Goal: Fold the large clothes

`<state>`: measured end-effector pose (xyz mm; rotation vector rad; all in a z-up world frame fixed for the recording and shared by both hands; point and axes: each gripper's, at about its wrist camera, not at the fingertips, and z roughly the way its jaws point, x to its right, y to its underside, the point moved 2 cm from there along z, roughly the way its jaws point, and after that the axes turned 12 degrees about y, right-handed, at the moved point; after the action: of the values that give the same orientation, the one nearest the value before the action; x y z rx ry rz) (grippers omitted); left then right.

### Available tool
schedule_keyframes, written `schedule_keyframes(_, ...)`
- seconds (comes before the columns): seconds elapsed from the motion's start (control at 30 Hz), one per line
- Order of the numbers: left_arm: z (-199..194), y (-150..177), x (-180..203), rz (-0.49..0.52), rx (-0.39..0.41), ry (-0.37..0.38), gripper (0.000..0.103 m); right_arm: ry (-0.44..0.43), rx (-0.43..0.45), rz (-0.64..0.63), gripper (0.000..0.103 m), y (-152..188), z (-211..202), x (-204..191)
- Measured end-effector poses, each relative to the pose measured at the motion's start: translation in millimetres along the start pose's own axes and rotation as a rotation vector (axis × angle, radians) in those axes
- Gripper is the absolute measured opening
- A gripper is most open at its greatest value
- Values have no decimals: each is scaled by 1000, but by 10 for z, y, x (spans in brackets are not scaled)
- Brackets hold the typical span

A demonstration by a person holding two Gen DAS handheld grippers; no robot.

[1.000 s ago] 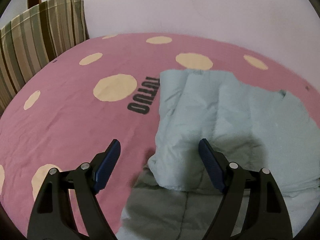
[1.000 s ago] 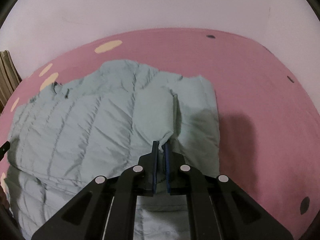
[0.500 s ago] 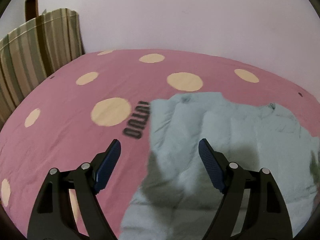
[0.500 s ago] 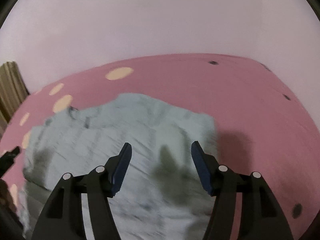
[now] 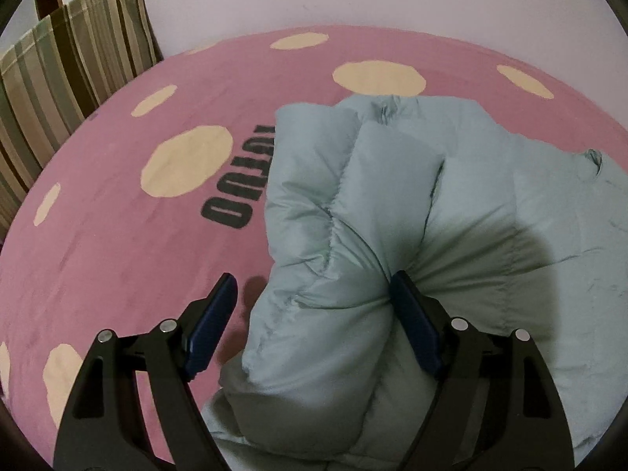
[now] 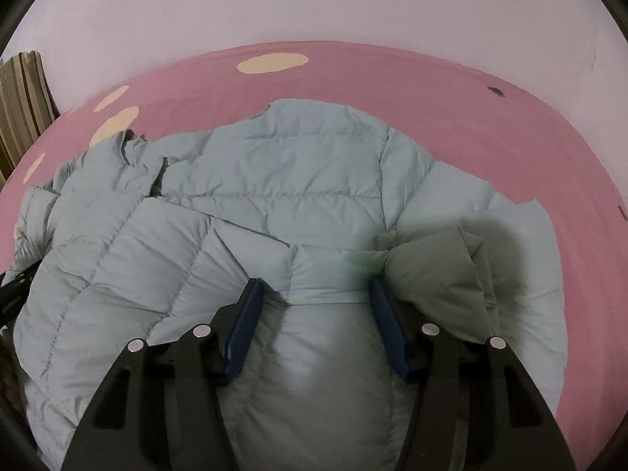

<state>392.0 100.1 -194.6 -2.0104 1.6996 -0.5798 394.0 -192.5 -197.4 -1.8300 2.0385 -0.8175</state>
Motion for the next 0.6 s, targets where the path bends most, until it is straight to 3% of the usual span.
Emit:
schedule_keyframes(0.07,-194,13,-14,-14,22,-7,79,-21,15,30,56,9,-182,77)
schedule_keyframes(0.2,-540,141,38,-36,81,77,79,-32,51,61,56,146,-477,213)
schedule_keyframes(0.4,-216,384,275,62,-24,81,80,-12,-28,28,57,393,-216,166)
schedule_keyframes(0.47,-174,355,261,61,-33,78,80,-11,-30,22,57,401,-171,148)
schedule_keyframes(0.6,-478,292,194,24,12,103,79,-31,-9,60,57,370,-401,255)
